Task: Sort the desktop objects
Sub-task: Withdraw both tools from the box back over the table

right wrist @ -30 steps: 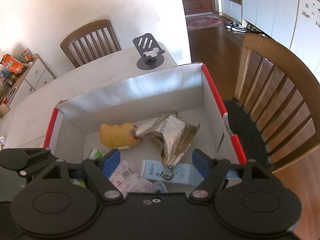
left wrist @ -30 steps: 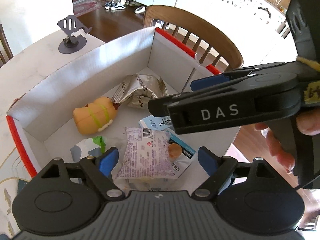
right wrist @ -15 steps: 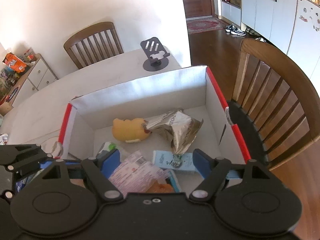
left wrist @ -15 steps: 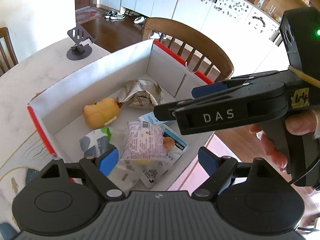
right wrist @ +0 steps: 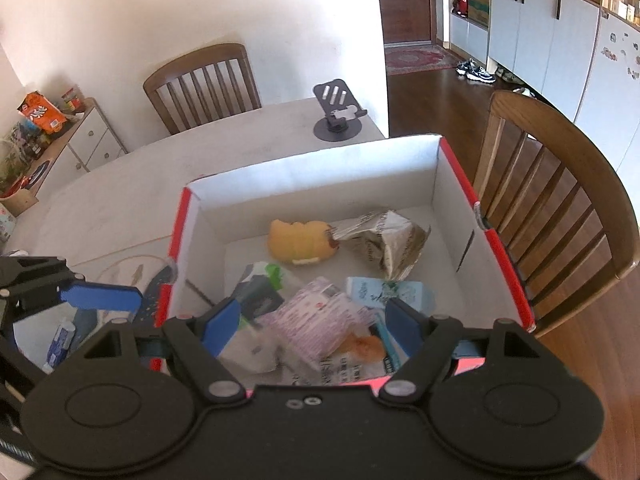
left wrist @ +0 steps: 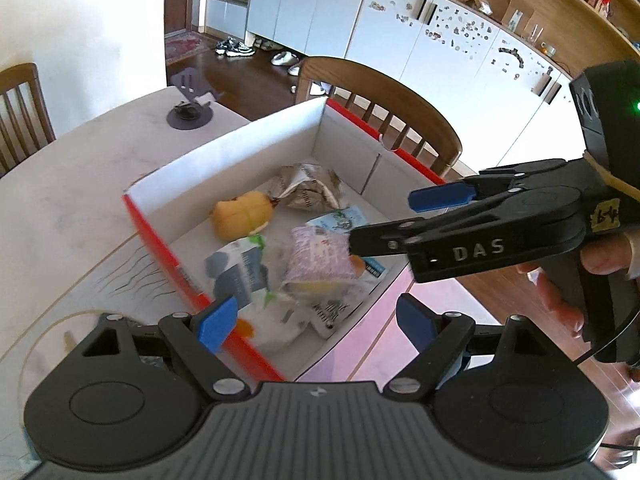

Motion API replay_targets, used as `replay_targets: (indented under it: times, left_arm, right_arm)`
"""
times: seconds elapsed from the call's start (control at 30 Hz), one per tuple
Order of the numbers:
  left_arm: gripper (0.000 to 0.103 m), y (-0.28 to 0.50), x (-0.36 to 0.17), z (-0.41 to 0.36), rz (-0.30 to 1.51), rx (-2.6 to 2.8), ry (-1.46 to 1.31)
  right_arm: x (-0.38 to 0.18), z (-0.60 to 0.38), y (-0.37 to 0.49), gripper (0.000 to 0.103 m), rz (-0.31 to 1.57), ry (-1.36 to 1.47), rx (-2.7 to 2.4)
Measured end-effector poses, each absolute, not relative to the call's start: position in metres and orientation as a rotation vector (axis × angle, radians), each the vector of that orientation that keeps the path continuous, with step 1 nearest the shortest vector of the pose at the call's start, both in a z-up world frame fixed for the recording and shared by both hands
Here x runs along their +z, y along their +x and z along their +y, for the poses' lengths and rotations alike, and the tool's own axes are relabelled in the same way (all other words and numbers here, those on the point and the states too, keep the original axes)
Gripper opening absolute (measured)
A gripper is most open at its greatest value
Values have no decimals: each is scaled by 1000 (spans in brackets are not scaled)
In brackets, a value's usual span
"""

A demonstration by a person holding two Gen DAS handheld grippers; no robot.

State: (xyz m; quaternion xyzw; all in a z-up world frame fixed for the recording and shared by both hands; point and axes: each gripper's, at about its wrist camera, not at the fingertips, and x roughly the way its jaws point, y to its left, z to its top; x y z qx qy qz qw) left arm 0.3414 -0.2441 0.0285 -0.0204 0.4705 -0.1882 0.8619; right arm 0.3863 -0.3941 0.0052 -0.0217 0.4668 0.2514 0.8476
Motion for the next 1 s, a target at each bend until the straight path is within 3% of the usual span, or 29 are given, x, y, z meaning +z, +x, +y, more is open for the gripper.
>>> replay_targets:
  times: [1.0]
  left_arm:
    - [87,260,58,-99,937,-276,-81]
  right_arm:
    - [30,-297,275,80,954,-91,686]
